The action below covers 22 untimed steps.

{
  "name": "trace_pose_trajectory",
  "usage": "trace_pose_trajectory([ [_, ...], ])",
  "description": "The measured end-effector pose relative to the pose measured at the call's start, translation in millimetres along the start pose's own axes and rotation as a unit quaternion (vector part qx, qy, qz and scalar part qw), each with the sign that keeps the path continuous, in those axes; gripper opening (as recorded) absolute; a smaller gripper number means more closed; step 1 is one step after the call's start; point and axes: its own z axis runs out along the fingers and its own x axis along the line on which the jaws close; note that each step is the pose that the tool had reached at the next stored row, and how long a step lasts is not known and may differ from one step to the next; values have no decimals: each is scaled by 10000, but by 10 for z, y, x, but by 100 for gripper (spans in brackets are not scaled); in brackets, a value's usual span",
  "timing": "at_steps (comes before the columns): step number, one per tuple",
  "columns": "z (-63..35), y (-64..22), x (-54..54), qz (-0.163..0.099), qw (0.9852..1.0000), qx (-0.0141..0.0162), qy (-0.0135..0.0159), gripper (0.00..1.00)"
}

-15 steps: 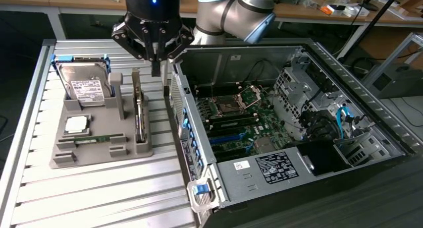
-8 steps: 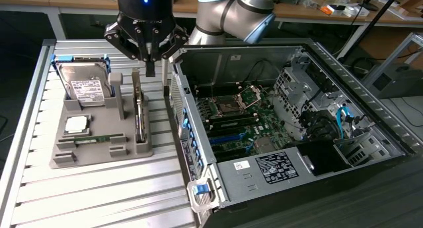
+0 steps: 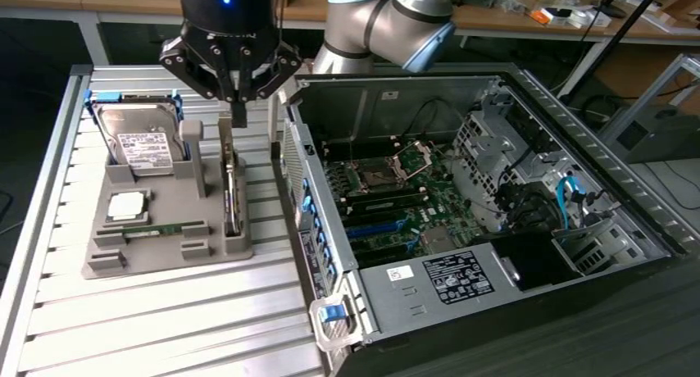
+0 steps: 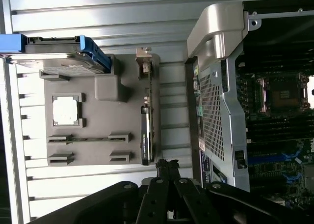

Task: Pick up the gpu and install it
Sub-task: 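Reach for the gpu, then pick up the gpu and move the gpu toward the slot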

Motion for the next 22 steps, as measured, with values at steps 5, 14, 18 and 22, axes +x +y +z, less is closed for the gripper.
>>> trace_pose_trajectory([
  [5,-2,-5,65,0,10000,0,0,11],
  [14,-2,-7,86,0,10000,0,0,11],
  [18,-2,-7,86,0,10000,0,0,11],
  [22,-2,-6,86,0,10000,0,0,11],
])
